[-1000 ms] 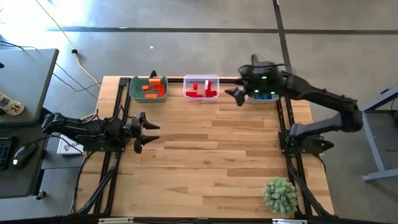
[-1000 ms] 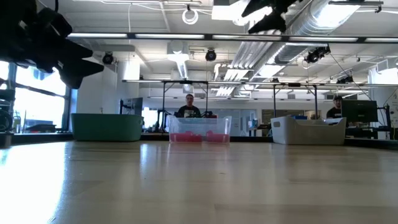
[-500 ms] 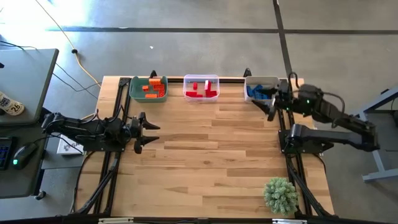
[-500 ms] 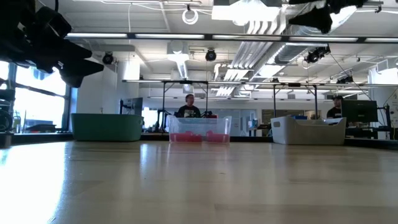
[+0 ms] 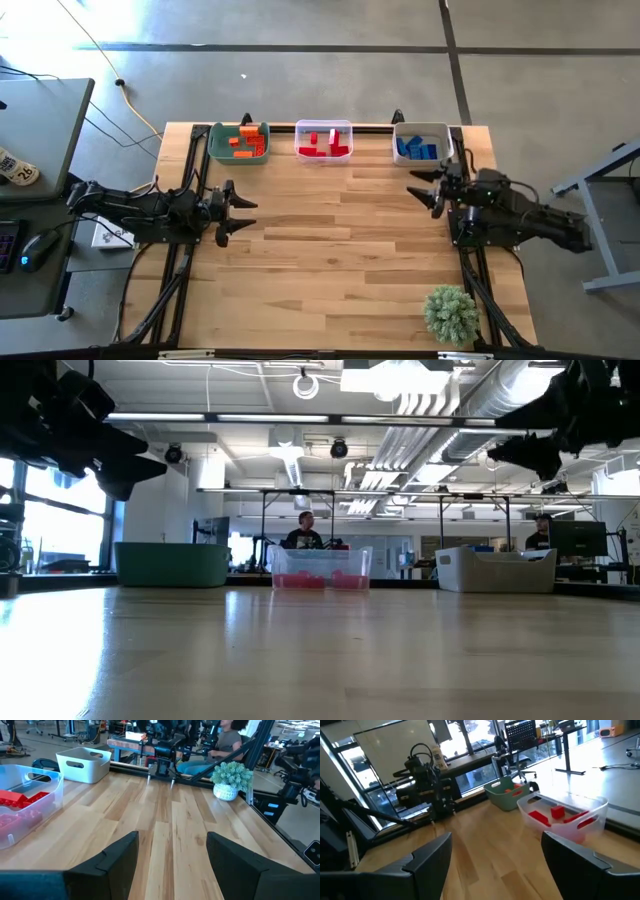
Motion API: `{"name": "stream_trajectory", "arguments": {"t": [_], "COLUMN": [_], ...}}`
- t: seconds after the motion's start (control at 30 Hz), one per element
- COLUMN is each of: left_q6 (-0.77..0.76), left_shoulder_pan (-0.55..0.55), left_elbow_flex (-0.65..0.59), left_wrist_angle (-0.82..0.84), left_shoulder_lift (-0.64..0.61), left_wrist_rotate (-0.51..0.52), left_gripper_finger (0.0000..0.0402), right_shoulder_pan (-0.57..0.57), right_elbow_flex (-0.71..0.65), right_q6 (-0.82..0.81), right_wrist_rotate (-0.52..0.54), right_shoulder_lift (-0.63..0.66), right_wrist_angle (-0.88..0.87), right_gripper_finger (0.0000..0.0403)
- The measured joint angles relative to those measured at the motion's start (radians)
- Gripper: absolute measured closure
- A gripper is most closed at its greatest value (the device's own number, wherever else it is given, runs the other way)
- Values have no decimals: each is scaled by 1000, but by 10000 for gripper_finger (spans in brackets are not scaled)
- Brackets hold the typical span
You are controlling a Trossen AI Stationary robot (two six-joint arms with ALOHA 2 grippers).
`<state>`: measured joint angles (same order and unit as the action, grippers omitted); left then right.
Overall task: Sort & place blocks by color
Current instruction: Return to Home Position
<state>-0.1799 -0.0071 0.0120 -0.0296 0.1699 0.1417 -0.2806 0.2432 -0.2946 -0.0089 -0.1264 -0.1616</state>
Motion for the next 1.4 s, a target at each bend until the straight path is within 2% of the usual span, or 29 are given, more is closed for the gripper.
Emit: {"name": "stream_trajectory", "arguments": {"t": [0.2, 0.4, 0.57, 1.4], "left_q6": [0, 0, 0, 0], "left_shoulder_pan": [0, 0, 0, 0], "left_elbow_flex": [0, 1, 1, 1], "left_wrist_angle": [0, 1, 0, 0], "left_shoulder_lift": [0, 0, 2, 2], "left_wrist_rotate": [0, 0, 0, -1], "left_gripper_finger": [179, 179, 179, 179], "right_shoulder_pan": [7, 7, 7, 7], "right_elbow_flex": [-140, -232, -233, -233], "right_q6": [-41, -55, -14, -19], "right_wrist_rotate": [1, -4, 25, 19], "right_shoulder_lift": [128, 105, 92, 88], "right_wrist_angle": [40, 175, 179, 176], "right_gripper_finger": [109, 109, 109, 109]}}
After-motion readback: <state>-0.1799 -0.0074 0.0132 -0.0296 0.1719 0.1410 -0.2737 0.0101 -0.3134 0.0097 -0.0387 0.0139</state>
